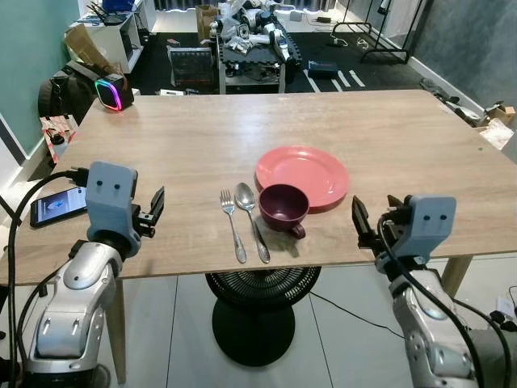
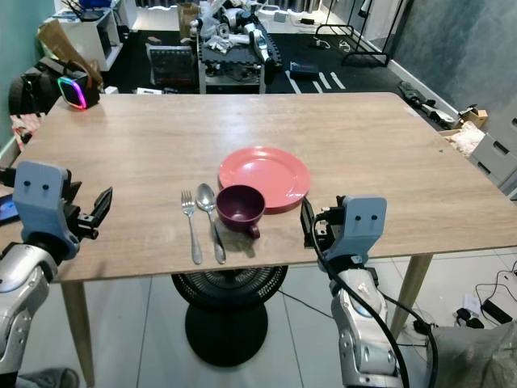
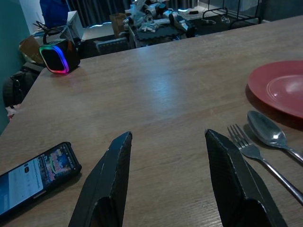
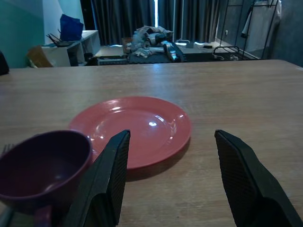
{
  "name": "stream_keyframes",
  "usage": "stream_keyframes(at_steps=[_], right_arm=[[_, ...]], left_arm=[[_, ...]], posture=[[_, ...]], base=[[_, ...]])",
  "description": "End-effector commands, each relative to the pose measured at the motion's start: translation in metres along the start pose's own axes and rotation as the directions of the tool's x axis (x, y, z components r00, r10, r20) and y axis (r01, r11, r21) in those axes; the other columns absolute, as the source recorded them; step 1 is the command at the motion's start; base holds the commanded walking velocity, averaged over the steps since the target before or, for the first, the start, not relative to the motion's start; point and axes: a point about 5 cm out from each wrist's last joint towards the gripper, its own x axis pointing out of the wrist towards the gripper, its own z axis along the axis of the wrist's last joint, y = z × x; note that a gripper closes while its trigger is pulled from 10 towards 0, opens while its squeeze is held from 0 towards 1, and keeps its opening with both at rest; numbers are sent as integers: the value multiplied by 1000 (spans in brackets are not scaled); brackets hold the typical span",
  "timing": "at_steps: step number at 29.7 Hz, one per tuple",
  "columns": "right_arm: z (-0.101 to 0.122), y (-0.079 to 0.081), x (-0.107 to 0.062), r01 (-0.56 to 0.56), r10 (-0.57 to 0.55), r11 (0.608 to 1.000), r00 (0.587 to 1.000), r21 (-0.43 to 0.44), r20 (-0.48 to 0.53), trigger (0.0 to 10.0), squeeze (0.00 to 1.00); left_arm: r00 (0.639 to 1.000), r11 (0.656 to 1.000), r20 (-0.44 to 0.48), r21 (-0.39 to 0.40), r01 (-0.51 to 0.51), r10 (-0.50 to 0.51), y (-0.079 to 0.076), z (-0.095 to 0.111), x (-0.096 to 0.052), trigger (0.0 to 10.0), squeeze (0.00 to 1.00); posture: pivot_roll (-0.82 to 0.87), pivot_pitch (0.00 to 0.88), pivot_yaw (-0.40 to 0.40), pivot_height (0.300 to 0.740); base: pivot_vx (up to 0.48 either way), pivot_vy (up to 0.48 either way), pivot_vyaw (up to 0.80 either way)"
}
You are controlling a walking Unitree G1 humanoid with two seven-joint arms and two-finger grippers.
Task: Setting the table
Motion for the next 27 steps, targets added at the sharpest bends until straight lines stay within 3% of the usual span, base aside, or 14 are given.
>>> stream_keyframes(at_steps=[1,9,27], right_arm=[[-5,-4,1,30,-29,999,999,22,-18,10000,0],[-5,-13,4,87,-87,996,996,36,-21,10000,0],[-9,-14,-2,124,-123,992,992,35,-27,10000,0]], left_arm=[[1000,1000,-7,9,-5,5,0,-4,0,10000,0],[1000,1000,7,13,7,-7,-3,-3,2,10000,0],[997,998,42,16,67,-68,-14,5,12,10000,0]], posture=[[18,0,40,740],[12,0,47,740],[-4,0,76,740]], base=[[0,0,-800],[0,0,-800],[0,0,-800]])
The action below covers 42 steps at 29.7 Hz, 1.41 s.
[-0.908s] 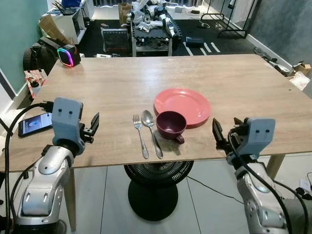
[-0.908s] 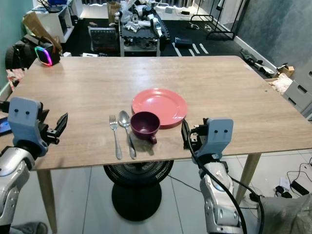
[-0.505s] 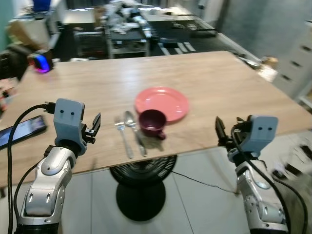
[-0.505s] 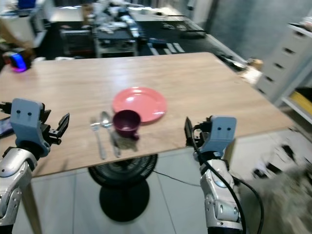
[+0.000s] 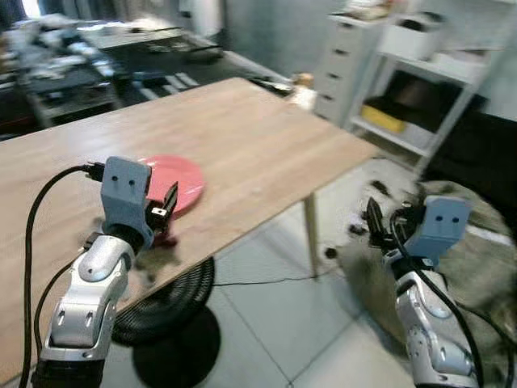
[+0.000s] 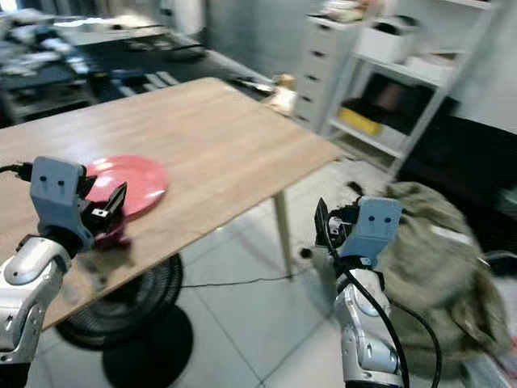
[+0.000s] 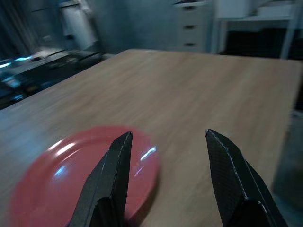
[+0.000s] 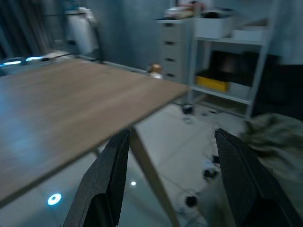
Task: Setting the table
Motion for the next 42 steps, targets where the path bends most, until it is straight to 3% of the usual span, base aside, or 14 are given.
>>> stream_keyframes(at_steps=[1,42], right_arm=[[-2,-2,-1,13,-13,1000,1000,1,-5,10000,0],[-5,1,0,9,-9,1000,1000,-7,-12,10000,0]], left_arm=[[1000,1000,-5,5,6,-6,-1,-2,0,10000,0],[999,999,-3,-6,43,-43,-7,-4,1,10000,0]], posture=[[-4,0,76,740],[-7,0,80,740]], base=[[0,0,-800],[0,0,-800]])
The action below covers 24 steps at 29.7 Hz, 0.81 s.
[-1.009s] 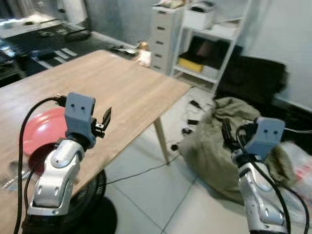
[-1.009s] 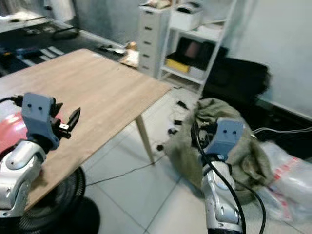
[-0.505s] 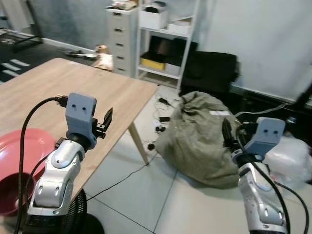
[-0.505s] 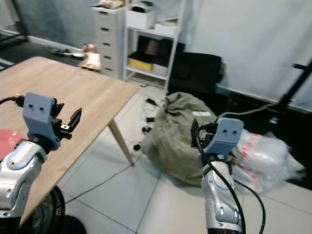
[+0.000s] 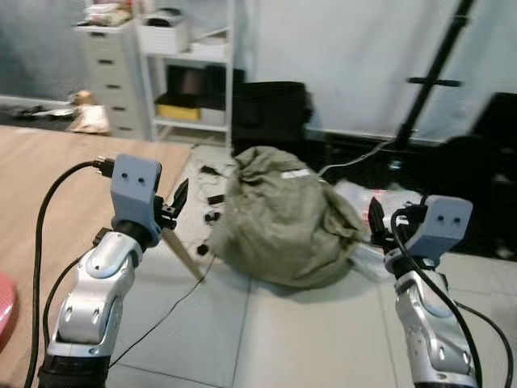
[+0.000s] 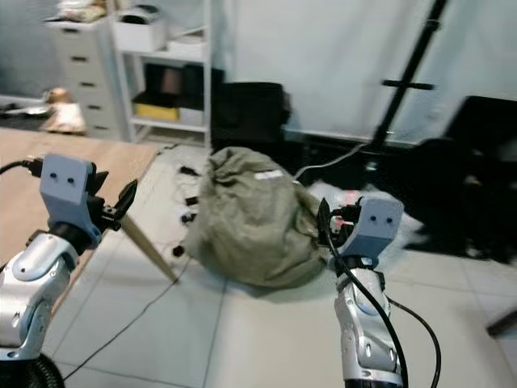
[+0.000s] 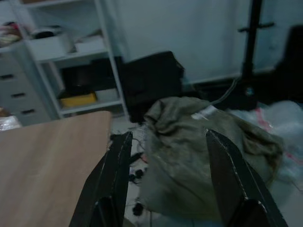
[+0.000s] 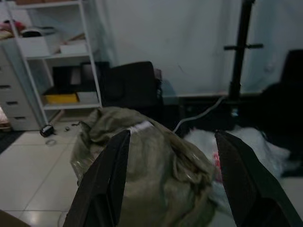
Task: Setting the table
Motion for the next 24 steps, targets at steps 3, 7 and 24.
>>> stream_keyframes(at_steps=[3,7,24], right_arm=[[-1,-1,-1,4,-4,1000,1000,-9,-5,10000,0],[-1,-1,-1,4,-4,1000,1000,-10,-6,10000,0],[-2,-2,-1,9,-9,1000,1000,-11,-7,10000,0]], left_arm=[[1000,1000,-16,-4,6,-6,-1,-4,-1,10000,0],[1000,1000,-17,-5,8,-8,-1,-4,-1,10000,0],[999,1000,-26,-7,22,-23,-3,-5,0,10000,0]], posture=[[-6,0,79,740],[-6,0,80,740],[-8,0,83,740]], base=[[0,0,-800],[0,0,-800],[0,0,-800]])
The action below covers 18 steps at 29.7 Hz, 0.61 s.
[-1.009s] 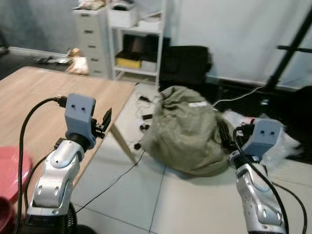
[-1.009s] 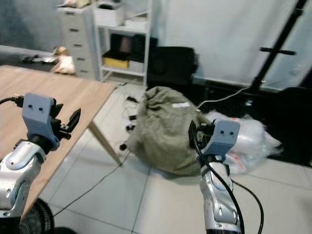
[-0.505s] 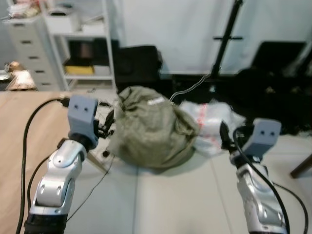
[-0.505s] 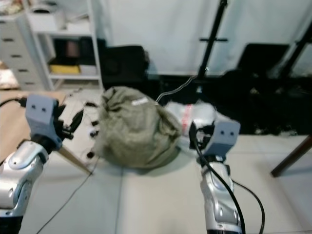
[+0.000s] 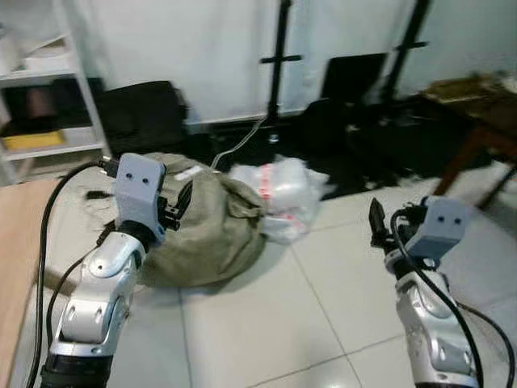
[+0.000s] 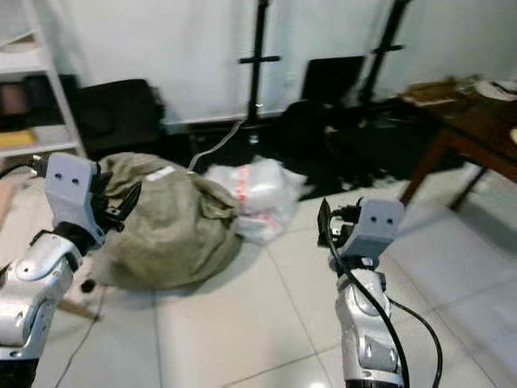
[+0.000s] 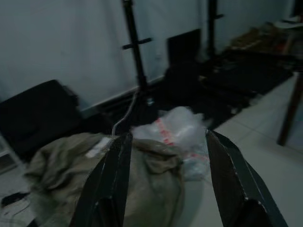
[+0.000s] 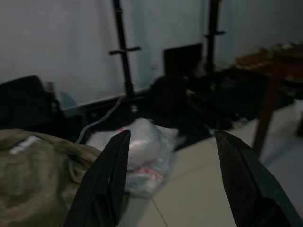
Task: Setting the table
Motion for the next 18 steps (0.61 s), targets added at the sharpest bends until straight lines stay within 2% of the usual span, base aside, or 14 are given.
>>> stream_keyframes(at_steps=[1,18], right_arm=[[-2,0,-1,0,0,1000,1000,-5,-8,10000,0],[-1,0,0,-7,7,1000,1000,-10,-7,10000,0]], left_arm=[[1000,1000,-25,-8,1,-1,0,-6,-1,10000,0],[998,999,-59,-36,6,-8,-6,-10,-2,10000,0]], posture=[[-8,0,82,740],[-16,0,78,740]], base=[[0,0,-800],[0,0,-800]])
